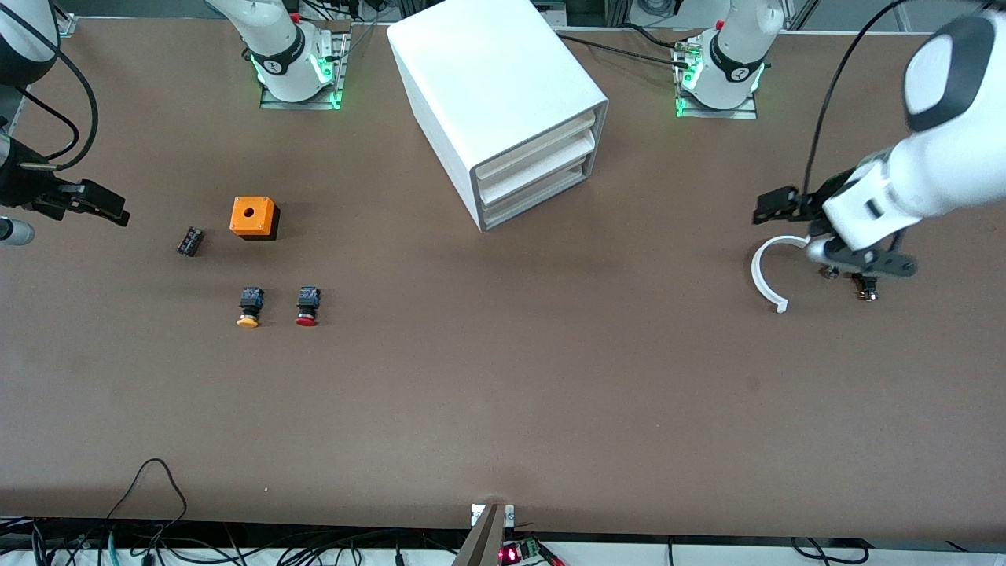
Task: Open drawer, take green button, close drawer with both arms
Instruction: 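Move the left gripper toward the white cabinet's lower drawer, then hook the left gripper onto the lower drawer's front edge, then pull the drawer open with the left gripper while the right gripper advances, then reach the right gripper into the open drawer while the left gripper withdraws, then grasp the green push button in the drawer with the right gripper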
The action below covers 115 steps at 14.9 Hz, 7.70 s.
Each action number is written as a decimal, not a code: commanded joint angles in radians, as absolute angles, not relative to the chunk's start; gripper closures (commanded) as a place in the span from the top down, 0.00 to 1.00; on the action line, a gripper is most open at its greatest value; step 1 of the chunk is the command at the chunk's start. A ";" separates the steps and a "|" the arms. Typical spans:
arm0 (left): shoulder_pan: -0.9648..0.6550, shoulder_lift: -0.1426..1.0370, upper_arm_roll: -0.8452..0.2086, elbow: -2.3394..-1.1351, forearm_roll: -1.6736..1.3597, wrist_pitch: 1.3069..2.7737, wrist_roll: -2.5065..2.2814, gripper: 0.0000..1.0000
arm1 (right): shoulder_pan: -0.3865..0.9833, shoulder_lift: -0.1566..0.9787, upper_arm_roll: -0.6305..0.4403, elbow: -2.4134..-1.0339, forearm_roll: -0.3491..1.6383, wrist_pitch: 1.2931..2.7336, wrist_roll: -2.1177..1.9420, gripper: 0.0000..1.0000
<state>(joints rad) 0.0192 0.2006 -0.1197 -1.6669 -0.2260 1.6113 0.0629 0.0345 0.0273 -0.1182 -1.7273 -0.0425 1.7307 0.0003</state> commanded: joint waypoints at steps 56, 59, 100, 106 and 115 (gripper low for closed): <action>-0.087 0.617 -0.235 -1.958 -0.988 2.023 0.551 0.00 | 0.061 0.092 -0.106 -1.727 -0.028 1.744 0.015 1.00; -0.057 0.606 -0.224 -1.947 -0.989 2.025 0.552 1.00 | 0.061 0.107 -0.107 -1.726 -0.026 1.744 0.015 1.00; -0.061 -0.061 0.020 -1.701 0.023 1.678 0.075 1.00 | 0.816 0.738 0.100 -1.293 0.028 2.037 -0.650 1.00; -0.025 -0.046 0.023 -1.697 0.026 1.677 0.083 1.00 | 0.831 0.796 0.100 -1.287 0.023 2.051 -0.646 1.00; -0.015 -0.014 0.020 -1.641 0.025 1.680 0.081 1.00 | 0.845 0.825 0.100 -1.282 0.021 2.108 -0.641 0.88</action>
<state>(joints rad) -0.0160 -0.0361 0.0171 -1.6771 0.0366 1.6846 0.0835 0.8286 0.7951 0.1035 -1.3147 0.0365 2.0969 -0.6380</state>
